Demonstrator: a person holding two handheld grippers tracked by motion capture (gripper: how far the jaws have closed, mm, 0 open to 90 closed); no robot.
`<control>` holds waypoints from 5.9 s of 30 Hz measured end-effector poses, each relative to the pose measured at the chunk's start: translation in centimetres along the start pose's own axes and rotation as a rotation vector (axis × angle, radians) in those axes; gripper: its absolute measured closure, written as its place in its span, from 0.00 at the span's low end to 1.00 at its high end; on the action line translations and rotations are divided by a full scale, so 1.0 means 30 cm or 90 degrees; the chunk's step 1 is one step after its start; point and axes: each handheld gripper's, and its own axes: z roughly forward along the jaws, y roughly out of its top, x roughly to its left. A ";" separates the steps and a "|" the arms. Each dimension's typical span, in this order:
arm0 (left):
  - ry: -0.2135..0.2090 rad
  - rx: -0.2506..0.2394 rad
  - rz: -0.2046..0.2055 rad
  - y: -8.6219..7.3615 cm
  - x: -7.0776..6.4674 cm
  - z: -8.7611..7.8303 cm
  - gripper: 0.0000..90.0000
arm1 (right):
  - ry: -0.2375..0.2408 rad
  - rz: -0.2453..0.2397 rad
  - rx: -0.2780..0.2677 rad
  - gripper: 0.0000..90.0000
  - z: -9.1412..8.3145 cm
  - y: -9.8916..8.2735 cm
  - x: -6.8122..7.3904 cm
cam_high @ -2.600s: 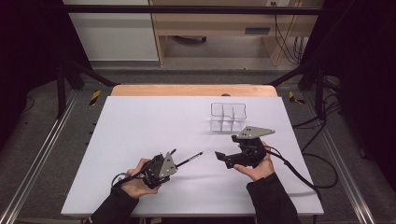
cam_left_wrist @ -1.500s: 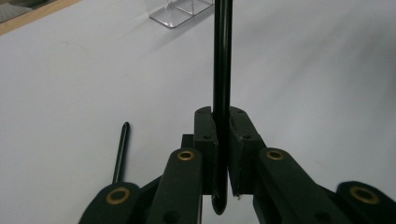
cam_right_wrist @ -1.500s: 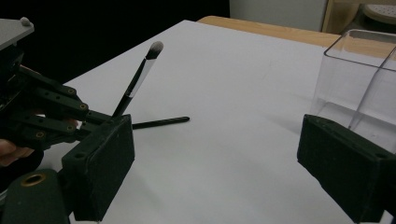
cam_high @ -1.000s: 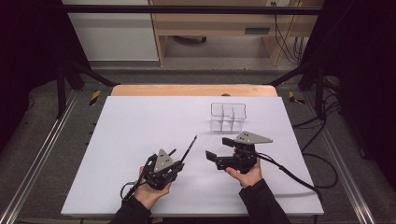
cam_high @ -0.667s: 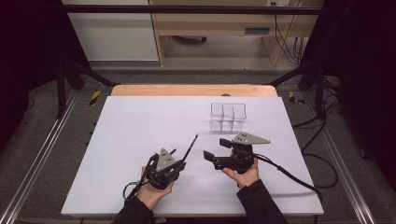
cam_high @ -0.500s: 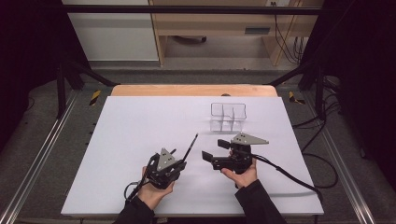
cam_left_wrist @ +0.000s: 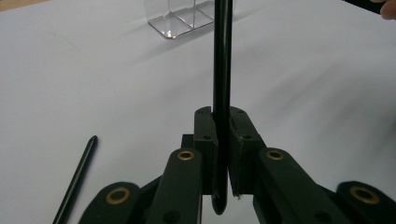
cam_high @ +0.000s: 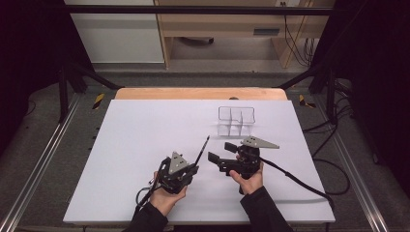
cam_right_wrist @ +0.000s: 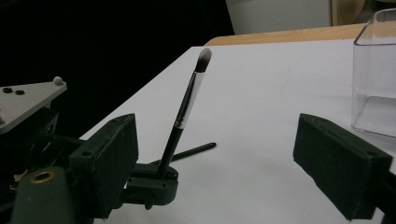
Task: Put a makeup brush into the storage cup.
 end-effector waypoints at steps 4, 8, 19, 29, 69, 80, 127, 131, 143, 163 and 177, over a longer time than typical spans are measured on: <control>0.000 0.003 -0.004 0.002 -0.006 0.007 0.92 | 0.000 0.017 -0.011 0.20 0.004 0.001 0.001; -0.001 0.002 -0.008 0.002 -0.013 0.009 0.92 | 0.003 0.035 -0.014 0.23 0.012 0.000 0.003; -0.002 -0.004 -0.019 0.019 -0.029 0.019 0.92 | 0.002 0.052 -0.023 0.33 0.036 0.005 0.020; -0.004 -0.007 -0.028 0.033 -0.048 0.029 0.92 | -0.007 0.067 -0.020 0.44 0.047 0.000 0.017; -0.008 -0.018 -0.033 0.040 -0.084 0.039 0.92 | 0.006 0.105 -0.042 0.92 0.040 -0.006 0.021; -0.010 -0.025 -0.022 0.037 -0.087 0.035 0.91 | 0.029 0.106 -0.043 0.93 0.031 -0.005 0.027; -0.053 -0.020 0.054 0.008 0.089 -0.122 0.19 | -0.038 -0.028 -0.056 0.93 -0.032 0.024 0.018; -0.043 -0.023 0.045 -0.001 0.118 -0.141 0.17 | -0.042 -0.035 -0.056 0.93 -0.038 0.028 0.017; -0.009 -0.012 0.029 -0.039 0.197 -0.177 0.14 | -0.058 -0.052 -0.053 0.93 -0.046 0.036 0.004; 0.017 -0.017 0.004 -0.070 0.291 -0.238 0.13 | -0.088 -0.062 -0.070 0.93 -0.075 0.094 -0.048; 0.027 -0.010 0.003 -0.092 0.321 -0.253 0.13 | -0.112 -0.064 -0.086 0.93 -0.087 0.167 -0.075</control>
